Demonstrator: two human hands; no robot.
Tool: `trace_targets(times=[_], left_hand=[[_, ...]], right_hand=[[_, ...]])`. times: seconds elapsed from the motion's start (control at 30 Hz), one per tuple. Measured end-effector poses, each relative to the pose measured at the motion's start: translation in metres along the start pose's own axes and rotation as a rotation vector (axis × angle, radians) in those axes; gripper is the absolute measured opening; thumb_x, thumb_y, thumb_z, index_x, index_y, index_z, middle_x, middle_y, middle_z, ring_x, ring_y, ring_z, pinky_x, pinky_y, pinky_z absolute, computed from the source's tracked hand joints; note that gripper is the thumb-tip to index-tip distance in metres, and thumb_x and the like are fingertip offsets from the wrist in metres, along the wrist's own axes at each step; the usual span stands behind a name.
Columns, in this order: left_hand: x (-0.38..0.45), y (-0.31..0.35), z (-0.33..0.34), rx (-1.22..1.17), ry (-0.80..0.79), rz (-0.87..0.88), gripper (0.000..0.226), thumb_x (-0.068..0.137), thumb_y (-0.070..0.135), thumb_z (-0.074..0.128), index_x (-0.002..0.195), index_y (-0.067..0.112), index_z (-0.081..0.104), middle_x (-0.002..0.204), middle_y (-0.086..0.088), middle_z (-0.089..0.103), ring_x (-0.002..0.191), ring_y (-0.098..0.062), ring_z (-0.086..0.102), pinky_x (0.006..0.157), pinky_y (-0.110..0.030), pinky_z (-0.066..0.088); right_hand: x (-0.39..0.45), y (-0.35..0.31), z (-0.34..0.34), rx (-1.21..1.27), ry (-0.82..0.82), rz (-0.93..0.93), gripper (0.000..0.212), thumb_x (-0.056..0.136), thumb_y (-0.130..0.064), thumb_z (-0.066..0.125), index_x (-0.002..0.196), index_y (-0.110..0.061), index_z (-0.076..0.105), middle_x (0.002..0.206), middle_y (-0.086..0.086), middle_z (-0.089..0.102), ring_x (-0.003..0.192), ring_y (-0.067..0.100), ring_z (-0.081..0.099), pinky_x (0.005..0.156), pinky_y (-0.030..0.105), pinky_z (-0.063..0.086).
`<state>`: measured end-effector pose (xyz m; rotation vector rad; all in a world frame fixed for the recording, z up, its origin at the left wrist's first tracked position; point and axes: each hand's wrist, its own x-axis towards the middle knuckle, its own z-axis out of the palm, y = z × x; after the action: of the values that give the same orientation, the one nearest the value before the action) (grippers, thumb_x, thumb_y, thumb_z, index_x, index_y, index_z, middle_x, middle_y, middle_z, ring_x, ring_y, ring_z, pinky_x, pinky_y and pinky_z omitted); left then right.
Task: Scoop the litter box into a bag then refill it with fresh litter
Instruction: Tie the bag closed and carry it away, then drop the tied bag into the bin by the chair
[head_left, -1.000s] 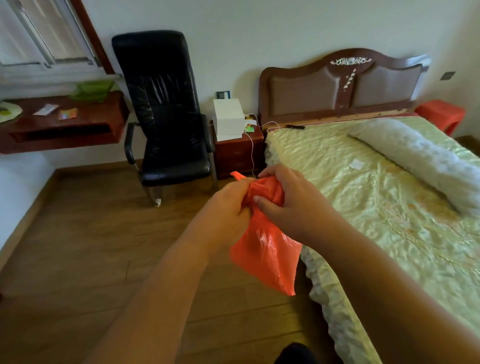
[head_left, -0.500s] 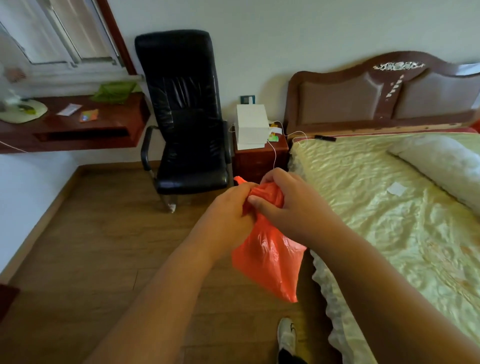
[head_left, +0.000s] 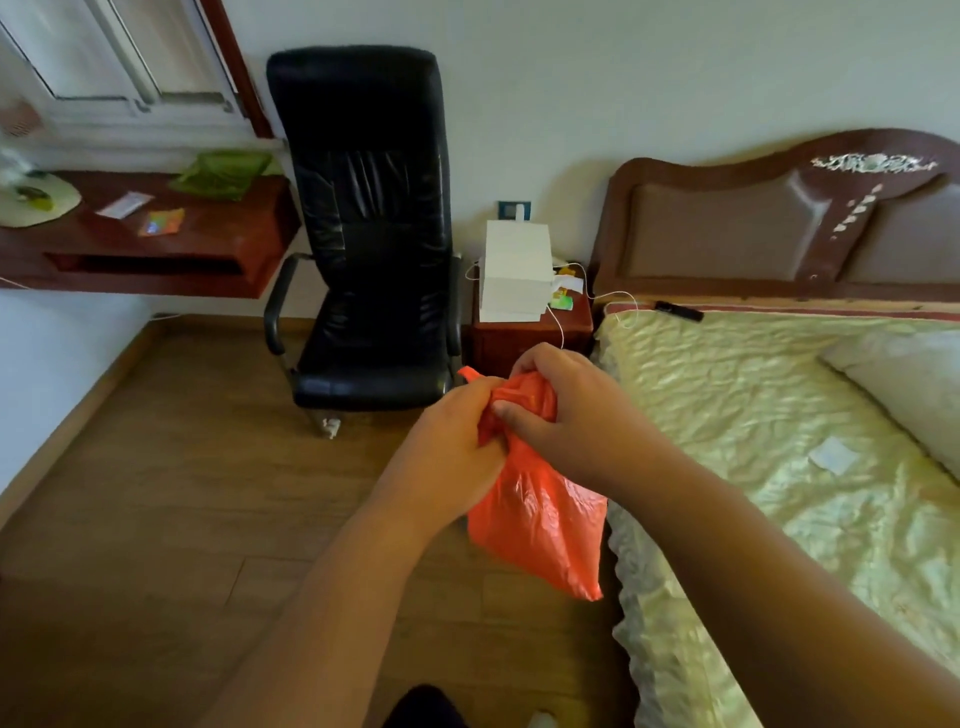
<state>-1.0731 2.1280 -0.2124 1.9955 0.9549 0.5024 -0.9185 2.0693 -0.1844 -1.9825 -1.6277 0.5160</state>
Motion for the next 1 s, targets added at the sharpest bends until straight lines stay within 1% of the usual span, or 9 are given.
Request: trace_targets(times=[0.1,0.2,0.3,0.43,0.6,0.7,0.77,0.9,1.0], left_hand=[[0.04,-0.007,-0.001,0.019,-0.012,-0.002,0.031,0.1,0.032,0.061,0.13,0.038,0.058,0.107,0.016,0.063,0.092,-0.004,0.067,0.08,-0.028,0.061],[0.083,-0.017,-0.005,0.032,-0.024,-0.015,0.034,0.099,0.032,0.062,0.132,0.036,0.056,0.109,0.012,0.064,0.093,-0.009,0.067,0.084,-0.034,0.061],[0.129,-0.028,-0.015,0.04,-0.07,-0.004,0.038,0.098,0.031,0.063,0.135,0.035,0.055,0.112,0.012,0.063,0.095,-0.009,0.066,0.086,-0.034,0.061],[0.188,-0.043,-0.037,0.035,-0.147,0.037,0.037,0.099,0.032,0.063,0.134,0.037,0.056,0.111,0.017,0.063,0.096,-0.004,0.065,0.084,-0.028,0.059],[0.257,-0.069,-0.054,0.049,-0.232,0.029,0.035,0.099,0.035,0.062,0.133,0.037,0.056,0.114,0.015,0.063,0.097,-0.007,0.065,0.089,-0.034,0.06],[0.292,-0.088,-0.053,0.054,-0.239,-0.01,0.036,0.099,0.035,0.062,0.134,0.036,0.056,0.113,0.014,0.062,0.096,-0.008,0.065,0.087,-0.034,0.06],[0.313,-0.101,-0.047,0.052,-0.236,-0.043,0.036,0.099,0.035,0.062,0.134,0.034,0.055,0.112,0.014,0.062,0.096,-0.007,0.065,0.087,-0.032,0.06],[0.35,-0.138,-0.023,0.048,-0.228,-0.131,0.033,0.098,0.035,0.064,0.13,0.034,0.057,0.11,0.012,0.064,0.095,-0.007,0.065,0.088,-0.034,0.059],[0.37,-0.178,0.006,0.051,-0.224,-0.197,0.032,0.095,0.028,0.065,0.126,0.035,0.059,0.108,0.01,0.065,0.095,-0.008,0.064,0.086,-0.036,0.059]], right_hand=[[0.033,0.013,-0.005,-0.012,0.006,0.013,0.031,0.091,-0.053,0.064,0.115,-0.039,0.05,0.107,-0.017,0.05,0.084,-0.002,0.049,0.064,0.01,0.035],[0.07,0.023,-0.006,0.0,0.015,0.05,0.031,0.091,-0.052,0.065,0.115,-0.038,0.052,0.108,-0.016,0.051,0.086,-0.001,0.051,0.065,0.012,0.038],[0.109,0.03,-0.005,-0.007,0.047,0.084,0.032,0.091,-0.052,0.066,0.117,-0.037,0.053,0.109,-0.016,0.052,0.088,0.002,0.05,0.066,0.012,0.038],[0.161,0.036,-0.002,0.005,0.087,0.145,0.032,0.091,-0.05,0.066,0.117,-0.037,0.054,0.106,-0.017,0.049,0.087,0.002,0.051,0.068,0.012,0.039],[0.227,0.047,0.012,0.038,0.097,0.238,0.034,0.091,-0.051,0.065,0.12,-0.038,0.052,0.11,-0.014,0.051,0.091,0.004,0.053,0.071,0.017,0.047],[0.263,0.063,0.022,0.039,0.058,0.259,0.036,0.092,-0.05,0.066,0.123,-0.038,0.051,0.115,-0.014,0.051,0.093,0.005,0.051,0.068,0.012,0.04],[0.285,0.077,0.03,0.051,0.03,0.267,0.037,0.092,-0.049,0.066,0.123,-0.039,0.05,0.118,-0.014,0.051,0.096,0.006,0.052,0.068,0.013,0.04],[0.321,0.119,0.059,0.073,-0.058,0.299,0.043,0.093,-0.047,0.065,0.13,-0.037,0.047,0.122,-0.01,0.05,0.1,0.01,0.055,0.073,0.018,0.046],[0.339,0.155,0.089,0.083,-0.136,0.313,0.045,0.093,-0.043,0.066,0.133,-0.035,0.046,0.124,-0.007,0.049,0.104,0.014,0.055,0.082,0.026,0.05]])
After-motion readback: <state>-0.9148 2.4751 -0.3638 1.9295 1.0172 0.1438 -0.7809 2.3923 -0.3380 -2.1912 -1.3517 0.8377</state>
